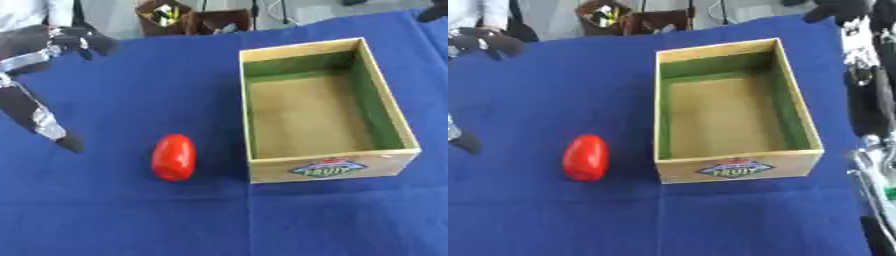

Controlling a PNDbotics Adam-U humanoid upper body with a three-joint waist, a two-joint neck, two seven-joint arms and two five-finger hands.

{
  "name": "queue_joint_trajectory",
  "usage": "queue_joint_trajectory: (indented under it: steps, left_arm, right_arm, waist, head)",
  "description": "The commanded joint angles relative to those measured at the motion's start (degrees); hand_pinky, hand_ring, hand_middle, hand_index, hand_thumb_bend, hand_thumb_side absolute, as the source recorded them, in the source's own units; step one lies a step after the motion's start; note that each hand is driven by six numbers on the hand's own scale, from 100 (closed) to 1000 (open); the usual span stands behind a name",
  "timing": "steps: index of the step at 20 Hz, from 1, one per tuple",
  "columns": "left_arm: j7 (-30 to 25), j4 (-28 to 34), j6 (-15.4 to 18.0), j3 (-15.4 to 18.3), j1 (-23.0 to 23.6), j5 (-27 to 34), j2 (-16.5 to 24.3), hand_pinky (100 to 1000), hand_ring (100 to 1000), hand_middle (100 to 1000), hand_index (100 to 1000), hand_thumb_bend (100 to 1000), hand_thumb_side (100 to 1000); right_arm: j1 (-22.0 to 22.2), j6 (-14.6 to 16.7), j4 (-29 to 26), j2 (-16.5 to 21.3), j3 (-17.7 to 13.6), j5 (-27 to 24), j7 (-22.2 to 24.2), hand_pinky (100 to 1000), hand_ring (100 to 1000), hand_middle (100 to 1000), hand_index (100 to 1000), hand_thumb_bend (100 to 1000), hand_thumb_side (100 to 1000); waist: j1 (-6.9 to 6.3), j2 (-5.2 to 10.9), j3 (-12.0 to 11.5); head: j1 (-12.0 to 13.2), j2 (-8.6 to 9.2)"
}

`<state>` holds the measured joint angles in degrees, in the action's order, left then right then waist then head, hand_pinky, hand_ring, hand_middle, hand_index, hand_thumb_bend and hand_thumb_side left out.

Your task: Pick up objects on the table and place them in the box.

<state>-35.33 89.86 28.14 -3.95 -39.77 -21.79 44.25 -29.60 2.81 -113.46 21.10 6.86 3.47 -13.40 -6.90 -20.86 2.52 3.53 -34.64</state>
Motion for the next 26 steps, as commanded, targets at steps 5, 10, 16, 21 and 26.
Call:
queue_joint_trajectory:
  steps: [5, 10, 16, 21, 26]
  left_arm:
    - [-16.49, -0.57, 13.72, -1.87, -2.26, -0.85, -0.19, 775, 861, 891, 1000, 1000, 618]
    - [-16.63, -0.99, 13.61, -3.12, -3.18, -1.29, -1.32, 771, 858, 890, 1000, 1000, 622]
    - [-16.63, -1.02, 12.49, -3.85, -4.21, -2.78, -3.02, 773, 857, 885, 1000, 1000, 628]
    - [-16.62, -0.89, 11.01, -3.99, -4.65, -3.94, -4.75, 763, 848, 872, 1000, 1000, 628]
    - [-16.30, -1.45, 9.50, -4.33, -5.32, -4.17, -6.32, 727, 811, 807, 1000, 1000, 627]
  right_arm:
    - [-0.57, 0.03, -1.13, 1.00, -0.07, -0.48, -0.13, 988, 937, 543, 696, 100, 793]
    - [-0.50, -0.02, -1.13, 0.98, -0.04, -0.58, -0.15, 988, 937, 542, 695, 100, 792]
    - [-0.52, 0.01, -1.13, 0.87, -0.04, -0.69, -0.20, 989, 936, 542, 695, 100, 792]
    - [-0.45, 0.03, -1.13, 0.76, -0.06, -0.80, -0.33, 989, 936, 542, 694, 100, 790]
    - [-0.37, -0.03, -1.13, 0.60, -0.10, -0.83, -0.41, 990, 936, 541, 694, 100, 787]
  waist:
    - [0.15, 1.33, 0.30]
    - [0.10, 1.32, 0.30]
    - [0.23, 1.34, 0.28]
    - [0.29, 1.39, 0.19]
    - [0.34, 1.41, 0.28]
  head:
    - [0.44, 0.45]
    - [0.48, 0.35]
    - [0.66, 0.50]
    - [1.06, 0.80]
    - [1.38, 1.17]
